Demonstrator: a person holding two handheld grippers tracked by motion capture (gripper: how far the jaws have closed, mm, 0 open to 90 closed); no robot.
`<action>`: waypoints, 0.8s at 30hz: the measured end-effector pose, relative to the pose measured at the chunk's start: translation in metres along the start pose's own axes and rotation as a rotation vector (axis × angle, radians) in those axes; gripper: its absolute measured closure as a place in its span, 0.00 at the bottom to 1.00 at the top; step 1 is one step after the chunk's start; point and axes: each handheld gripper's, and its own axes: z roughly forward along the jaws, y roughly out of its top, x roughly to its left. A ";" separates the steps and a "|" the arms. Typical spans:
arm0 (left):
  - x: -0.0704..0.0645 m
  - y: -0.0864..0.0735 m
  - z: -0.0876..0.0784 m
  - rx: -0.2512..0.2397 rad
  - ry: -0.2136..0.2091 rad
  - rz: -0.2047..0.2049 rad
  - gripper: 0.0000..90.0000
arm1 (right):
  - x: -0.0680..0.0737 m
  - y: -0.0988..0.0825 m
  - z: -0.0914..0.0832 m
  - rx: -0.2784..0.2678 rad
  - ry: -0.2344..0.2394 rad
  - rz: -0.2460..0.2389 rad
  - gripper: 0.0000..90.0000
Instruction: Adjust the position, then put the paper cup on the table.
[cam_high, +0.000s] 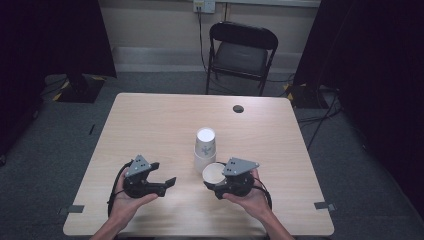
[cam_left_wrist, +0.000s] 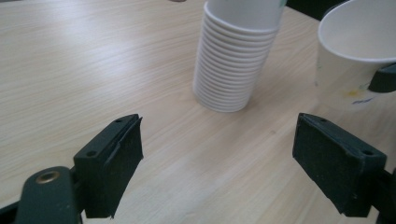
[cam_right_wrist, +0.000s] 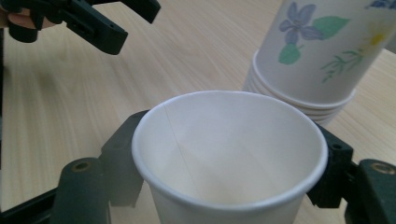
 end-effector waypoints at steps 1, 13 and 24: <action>0.001 0.000 -0.001 0.002 -0.006 0.001 0.17 | -0.001 0.000 0.000 -0.002 -0.002 0.003 0.32; 0.004 -0.007 0.002 0.022 0.047 0.022 0.17 | -0.021 -0.009 -0.011 0.004 -0.098 0.071 0.33; 0.007 -0.008 0.005 0.023 0.035 -0.001 0.17 | -0.043 -0.019 -0.021 -0.020 -0.172 0.138 0.33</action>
